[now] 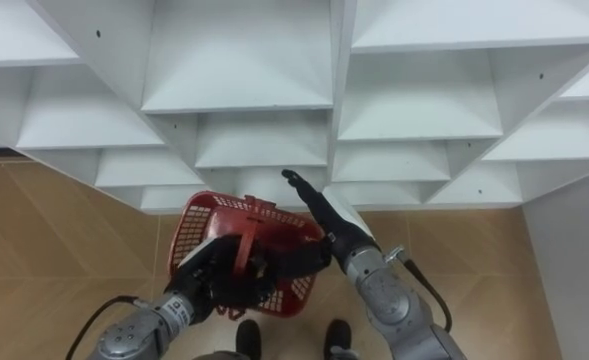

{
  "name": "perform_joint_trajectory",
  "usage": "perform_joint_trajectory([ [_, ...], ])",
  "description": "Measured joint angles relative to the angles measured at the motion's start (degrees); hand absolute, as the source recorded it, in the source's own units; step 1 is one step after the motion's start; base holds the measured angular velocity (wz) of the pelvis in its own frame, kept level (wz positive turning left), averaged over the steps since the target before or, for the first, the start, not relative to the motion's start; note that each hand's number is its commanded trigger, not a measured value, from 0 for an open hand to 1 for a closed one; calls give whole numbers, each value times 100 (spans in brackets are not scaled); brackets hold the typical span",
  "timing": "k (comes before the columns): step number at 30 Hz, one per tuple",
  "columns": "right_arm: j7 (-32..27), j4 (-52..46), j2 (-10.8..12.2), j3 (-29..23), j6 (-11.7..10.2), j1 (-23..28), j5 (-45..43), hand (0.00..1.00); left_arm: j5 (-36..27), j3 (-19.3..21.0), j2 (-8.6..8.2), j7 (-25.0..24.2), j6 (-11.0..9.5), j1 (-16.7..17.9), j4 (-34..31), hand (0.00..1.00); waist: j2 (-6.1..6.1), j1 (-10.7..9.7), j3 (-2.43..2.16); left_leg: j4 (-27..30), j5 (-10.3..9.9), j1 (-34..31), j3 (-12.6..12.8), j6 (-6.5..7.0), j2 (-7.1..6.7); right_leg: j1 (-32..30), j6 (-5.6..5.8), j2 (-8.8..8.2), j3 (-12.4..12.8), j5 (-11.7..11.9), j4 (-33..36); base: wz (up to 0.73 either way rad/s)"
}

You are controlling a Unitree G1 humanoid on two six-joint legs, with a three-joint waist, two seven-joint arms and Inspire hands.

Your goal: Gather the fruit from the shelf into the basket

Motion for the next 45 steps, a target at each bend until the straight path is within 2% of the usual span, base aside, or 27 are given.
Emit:
perform_joint_trajectory([
  [9, 1, 20, 3, -16, -1, -11, 0, 0, 3, 4, 18, -3, 0, -11, 0, 100, -43, -71, 27, 7, -1, 7, 15, 0, 6, 5, 0, 3, 4, 0, -5, 0],
  [15, 1, 69, 17, 3, -10, -17, 79, 0, 25, 6, 158, -57, -1, -31, -1, 100, -42, -69, 27, 7, 0, 29, 11, 0, 6, 49, 0, -6, -13, 0, -11, 1],
  [21, 8, 483, 6, -1, -76, 33, 83, 0, 644, 7, 201, -174, -46, -25, 317, 100, -39, -78, 25, -164, 5, 403, -39, -1, -16, 452, 21, 34, -92, -8, -188, 5],
  [27, -58, 668, -242, -34, -89, 553, 15, 0, 975, 237, 465, -84, -182, 201, 454, 100, -34, -94, 17, -332, 8, 678, -126, -10, -24, 809, 41, 65, -149, -2, -426, 8],
  [29, -71, 774, -289, -67, -138, 699, 60, 0, 1087, 283, 475, -43, -226, 251, 626, 100, -29, -113, 9, -416, 14, 824, -158, -14, -48, 957, 54, 61, -159, -12, -489, 3],
  [31, -157, 925, -307, -72, -153, 885, 102, 0, 1329, 282, 474, -13, -248, 300, 864, 100, -31, -135, -22, -522, 13, 1030, -176, -14, -73, 1147, 82, 54, -174, -42, -561, 6],
  [34, -210, 1108, -278, -76, -202, 1121, 311, 0, 1572, 359, 484, 161, -251, 530, 1019, 100, -39, -229, -107, -625, 13, 1262, -166, -13, -101, 1383, 113, 46, -178, -68, -658, 1],
  [37, -297, 1386, -244, -219, -249, 1278, 490, 0, 1578, 401, 498, 357, -277, 623, 1213, 100, -51, -269, -117, -759, 12, 1548, -157, -12, -119, 1658, 133, 40, -207, -92, -740, 2],
  [45, -349, 1373, -150, -806, -303, 1968, 717, 0, 1560, 881, 481, 570, -368, 1114, 1315, 100, -103, -316, -149, -1009, -2, 2237, -97, -34, -105, 2276, 158, 86, -137, -148, -916, -3],
])
